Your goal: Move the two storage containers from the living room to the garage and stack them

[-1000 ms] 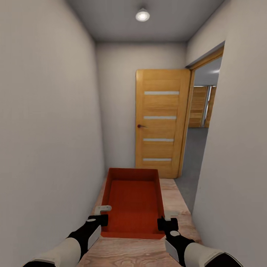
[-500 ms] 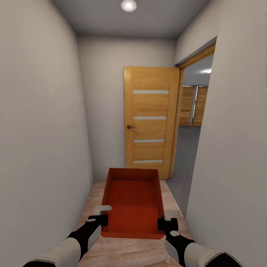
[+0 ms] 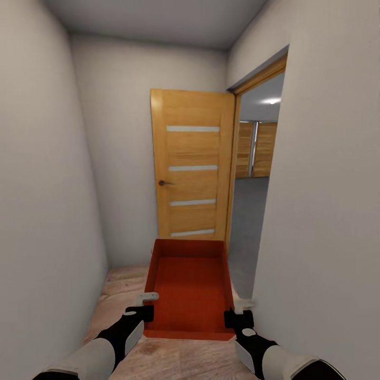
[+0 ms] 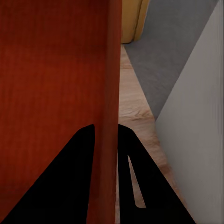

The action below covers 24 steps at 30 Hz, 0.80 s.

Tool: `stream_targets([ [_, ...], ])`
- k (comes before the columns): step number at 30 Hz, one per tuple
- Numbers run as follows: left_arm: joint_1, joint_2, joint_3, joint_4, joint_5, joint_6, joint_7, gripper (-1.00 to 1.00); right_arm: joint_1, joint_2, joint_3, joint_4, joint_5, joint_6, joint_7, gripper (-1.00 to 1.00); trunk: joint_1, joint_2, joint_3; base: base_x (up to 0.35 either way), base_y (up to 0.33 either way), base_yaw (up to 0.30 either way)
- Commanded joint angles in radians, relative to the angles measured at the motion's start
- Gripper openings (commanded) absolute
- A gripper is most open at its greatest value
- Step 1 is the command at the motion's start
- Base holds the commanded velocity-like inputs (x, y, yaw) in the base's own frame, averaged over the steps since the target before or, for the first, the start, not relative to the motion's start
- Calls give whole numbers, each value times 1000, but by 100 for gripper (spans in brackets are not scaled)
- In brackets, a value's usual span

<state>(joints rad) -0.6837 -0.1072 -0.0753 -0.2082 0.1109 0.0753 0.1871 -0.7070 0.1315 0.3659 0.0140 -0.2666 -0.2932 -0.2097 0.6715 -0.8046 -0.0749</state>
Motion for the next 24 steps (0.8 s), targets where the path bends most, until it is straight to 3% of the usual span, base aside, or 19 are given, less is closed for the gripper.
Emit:
stream_targets([
  [1, 0, 15, 33, -2, -1, 7, 20, -100, -1, 0, -35, -2, -1, -4, -2, -100, 1, -1, -2, 323, 5, -242],
  [12, 0, 15, 34, -3, -1, 8, 20, -100, -1, 0, -35, -2, -1, -5, -2, -100, 1, -1, -6, 323, 92, -233],
  [22, 0, 15, 32, -4, -2, 6, 20, -100, -1, 0, -35, -2, -2, -5, -2, -100, 1, -1, -7, 298, 118, -28],
  [23, 1, 7, -4, -9, 18, 0, 6, -100, 1, -5, 3, 3, -11, -7, -2, -100, 1, -1, -7, 0, 0, 0],
  [24, 1, 9, -15, -8, 18, 0, 6, -100, 1, -3, 5, 3, -11, -7, -3, -100, 1, -1, -7, 0, 0, 0],
])
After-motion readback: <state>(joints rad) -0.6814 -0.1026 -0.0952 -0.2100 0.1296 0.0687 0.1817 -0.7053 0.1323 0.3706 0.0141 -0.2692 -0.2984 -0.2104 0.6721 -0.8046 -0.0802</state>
